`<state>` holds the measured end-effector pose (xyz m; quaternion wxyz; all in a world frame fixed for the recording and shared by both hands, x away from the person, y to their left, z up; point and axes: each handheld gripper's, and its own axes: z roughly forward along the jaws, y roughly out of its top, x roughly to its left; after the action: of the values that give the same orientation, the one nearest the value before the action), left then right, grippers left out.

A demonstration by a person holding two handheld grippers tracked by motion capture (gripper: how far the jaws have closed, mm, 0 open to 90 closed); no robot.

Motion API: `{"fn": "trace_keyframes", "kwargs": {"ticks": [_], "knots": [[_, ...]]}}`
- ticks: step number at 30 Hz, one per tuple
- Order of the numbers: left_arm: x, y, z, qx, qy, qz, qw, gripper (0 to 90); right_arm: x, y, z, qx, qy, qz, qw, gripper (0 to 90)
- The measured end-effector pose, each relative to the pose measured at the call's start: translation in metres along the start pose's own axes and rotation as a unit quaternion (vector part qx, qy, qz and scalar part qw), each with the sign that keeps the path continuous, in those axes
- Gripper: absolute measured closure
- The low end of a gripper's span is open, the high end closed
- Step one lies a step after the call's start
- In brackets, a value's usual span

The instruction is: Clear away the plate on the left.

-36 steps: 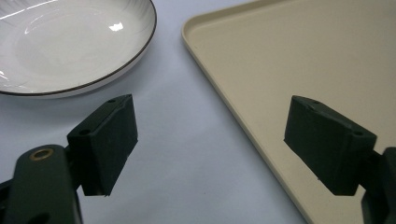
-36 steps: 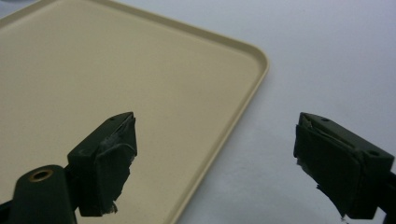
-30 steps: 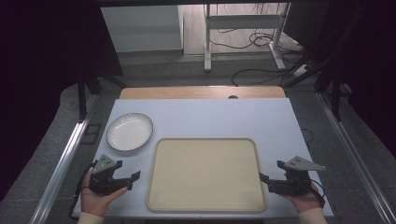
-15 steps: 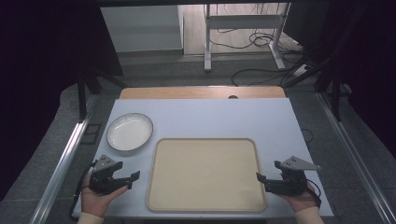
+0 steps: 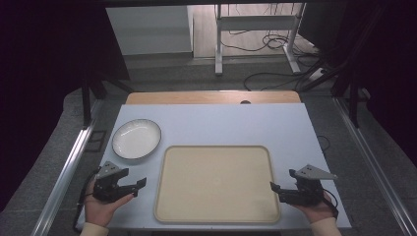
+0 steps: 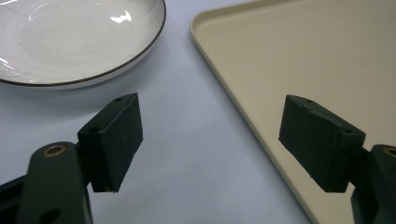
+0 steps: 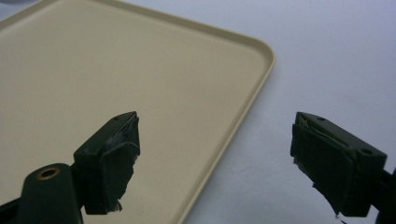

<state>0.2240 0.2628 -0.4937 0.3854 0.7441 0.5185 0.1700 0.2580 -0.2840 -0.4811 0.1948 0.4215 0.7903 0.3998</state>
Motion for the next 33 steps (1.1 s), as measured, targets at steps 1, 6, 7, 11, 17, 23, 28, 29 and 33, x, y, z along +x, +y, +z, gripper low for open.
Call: {"fn": "trace_keyframes", "kwargs": {"ticks": [1, 6, 7, 11, 17, 23, 28, 29, 33], "knots": [[0.000, 0.000, 0.000, 0.002, 0.001, 0.000, 1.0000, 21.0, 0.000, 0.000, 0.000, 0.001, -0.001, 0.000, 1.0000, 16.0], [0.003, 0.002, 0.003, 0.008, 0.007, -0.001, 0.9999, 20.9, -0.001, 0.000, 0.004, 0.006, -0.004, -0.003, 1.0000, 16.1], [0.004, 0.003, 0.004, 0.010, 0.009, -0.002, 0.9999, 21.0, -0.001, 0.000, 0.004, 0.007, -0.004, -0.003, 1.0000, 16.1], [0.005, 0.003, 0.005, 0.014, 0.010, -0.005, 0.9998, 21.1, -0.002, 0.000, 0.004, 0.006, -0.005, 0.001, 1.0000, 16.3], [0.008, 0.006, 0.002, 0.002, 0.005, -0.012, 0.9999, 20.9, -0.002, -0.001, 0.003, 0.006, -0.005, 0.001, 1.0000, 16.9], [0.013, 0.011, 0.005, 0.003, 0.010, -0.009, 0.9999, 20.9, -0.003, 0.000, 0.004, 0.007, -0.007, -0.001, 0.9999, 16.9], [0.016, 0.019, 0.005, -0.001, 0.015, -0.010, 0.9998, 21.0, -0.003, -0.001, 0.006, 0.012, -0.007, -0.001, 0.9999, 17.1], [0.017, 0.021, 0.005, -0.001, 0.018, -0.009, 0.9998, 20.9, -0.003, -0.001, 0.007, 0.015, -0.007, -0.002, 0.9999, 17.1], [0.022, 0.028, 0.008, -0.008, 0.025, -0.013, 0.9996, 20.0, -0.003, -0.001, 0.006, 0.016, -0.008, -0.004, 0.9998, 17.1]]}}
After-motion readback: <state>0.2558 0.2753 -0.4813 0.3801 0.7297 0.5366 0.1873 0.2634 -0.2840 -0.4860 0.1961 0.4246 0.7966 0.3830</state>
